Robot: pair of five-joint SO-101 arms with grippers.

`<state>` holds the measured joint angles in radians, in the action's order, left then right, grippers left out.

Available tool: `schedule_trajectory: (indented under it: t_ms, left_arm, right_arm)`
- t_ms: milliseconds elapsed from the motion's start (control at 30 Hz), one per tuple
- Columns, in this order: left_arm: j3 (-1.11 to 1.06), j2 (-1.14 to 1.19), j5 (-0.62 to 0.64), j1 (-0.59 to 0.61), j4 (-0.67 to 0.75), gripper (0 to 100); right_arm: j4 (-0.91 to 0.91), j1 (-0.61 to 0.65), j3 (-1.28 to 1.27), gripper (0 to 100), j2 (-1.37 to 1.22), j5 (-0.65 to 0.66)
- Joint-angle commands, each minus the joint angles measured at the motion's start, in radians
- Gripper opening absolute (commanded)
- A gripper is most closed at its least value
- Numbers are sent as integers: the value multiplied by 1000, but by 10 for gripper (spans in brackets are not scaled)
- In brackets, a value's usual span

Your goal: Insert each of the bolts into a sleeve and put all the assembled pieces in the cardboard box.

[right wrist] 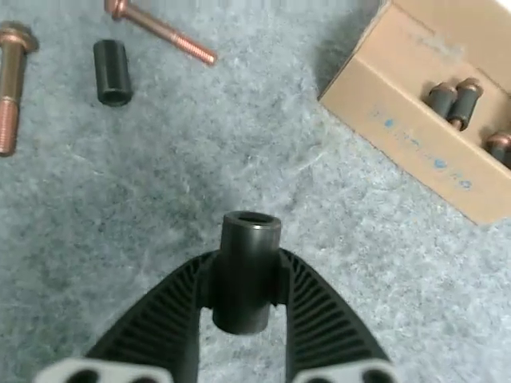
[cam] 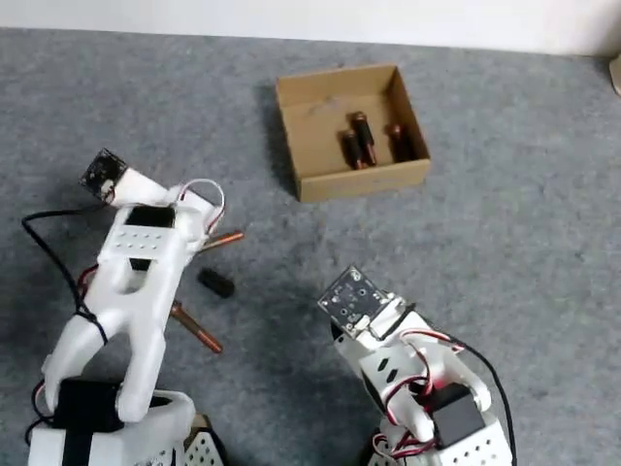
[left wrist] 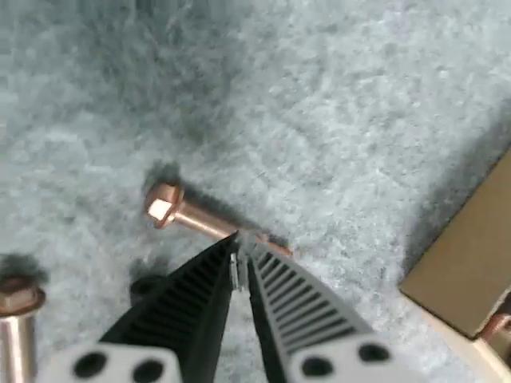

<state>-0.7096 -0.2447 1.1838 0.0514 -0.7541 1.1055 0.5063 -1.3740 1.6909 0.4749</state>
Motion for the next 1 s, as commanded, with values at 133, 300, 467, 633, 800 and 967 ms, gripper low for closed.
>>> schedule_trajectory:
  t_ms: [133, 300, 467, 633, 800, 967]
  left_arm:
    - [-12, -2, 41, -25, 31, 181]
    - [-21, -2, 44, -25, 32, 287]
    - [-16, 73, 44, -24, 32, 192]
    - [35, 208, 44, -19, 28, 165]
    - [65, 271, 44, -24, 32, 180]
    - [93, 317, 44, -18, 29, 182]
  right_arm:
    - [-82, -10, -36, 5, 4, -11]
    - [-82, -10, -41, 5, 4, -11]
    - [-84, -10, -42, 5, 4, -11]
    - [-84, -10, -44, 5, 4, -11]
    - [-84, -10, -45, 5, 4, -11]
    - [-84, -8, -45, 5, 4, -11]
